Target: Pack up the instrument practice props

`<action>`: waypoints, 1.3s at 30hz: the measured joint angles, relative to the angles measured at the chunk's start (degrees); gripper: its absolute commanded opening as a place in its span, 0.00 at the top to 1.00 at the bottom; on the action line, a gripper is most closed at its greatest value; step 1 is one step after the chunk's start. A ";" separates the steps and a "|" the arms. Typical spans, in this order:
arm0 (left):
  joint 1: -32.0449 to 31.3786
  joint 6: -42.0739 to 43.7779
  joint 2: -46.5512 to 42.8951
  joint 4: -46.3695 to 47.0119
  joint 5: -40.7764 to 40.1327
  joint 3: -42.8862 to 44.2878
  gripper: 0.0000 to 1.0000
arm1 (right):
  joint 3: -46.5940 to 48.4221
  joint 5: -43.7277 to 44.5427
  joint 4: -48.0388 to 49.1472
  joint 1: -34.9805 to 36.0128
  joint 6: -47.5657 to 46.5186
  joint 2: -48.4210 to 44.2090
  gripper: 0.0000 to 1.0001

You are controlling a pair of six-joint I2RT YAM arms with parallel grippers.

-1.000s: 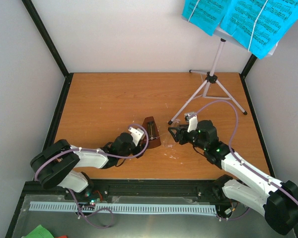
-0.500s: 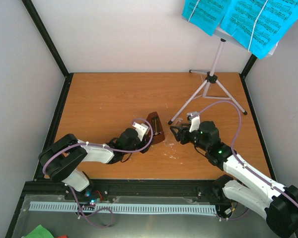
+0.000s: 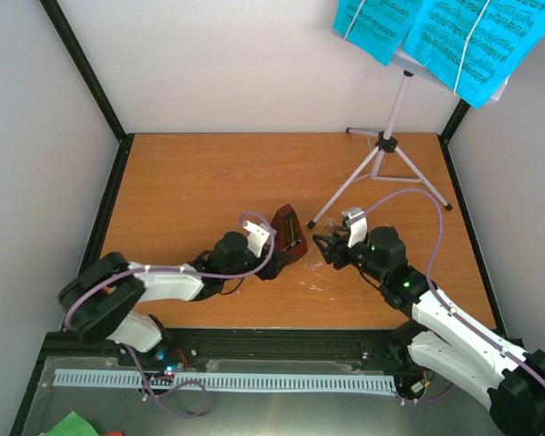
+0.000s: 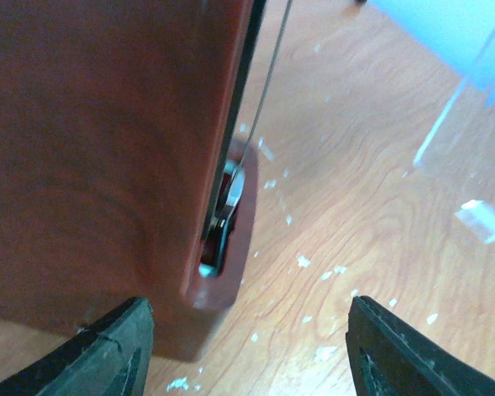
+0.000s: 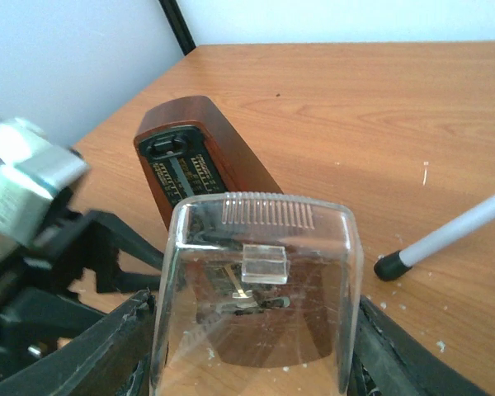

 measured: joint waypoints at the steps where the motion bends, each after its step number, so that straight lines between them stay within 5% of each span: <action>1: 0.02 -0.26 -1.51 -0.61 -0.24 -0.02 0.28 | 0.02 -0.15 0.04 0.00 -1.16 -0.28 0.52; 6: 2.56 -3.87 -15.89 -7.87 -1.44 0.50 0.16 | 0.81 -0.37 0.20 0.00 -6.75 -0.74 0.52; 9: 10.19 -6.40 -25.16 -16.11 1.18 4.42 0.07 | 1.11 -1.36 1.66 0.04 -8.94 -0.61 0.53; 17: 34.40 -4.79 -26.49 -32.09 19.30 24.04 0.01 | 2.01 -2.56 10.51 2.93 -14.40 6.21 0.54; 21: 42.18 -1.79 -26.12 -35.30 23.61 26.49 0.00 | 1.57 -0.66 17.79 5.49 -16.52 9.99 0.55; 39: 43.82 13.57 -28.83 -39.17 8.11 18.27 0.01 | -4.72 10.29 45.66 12.81 -21.79 25.38 0.55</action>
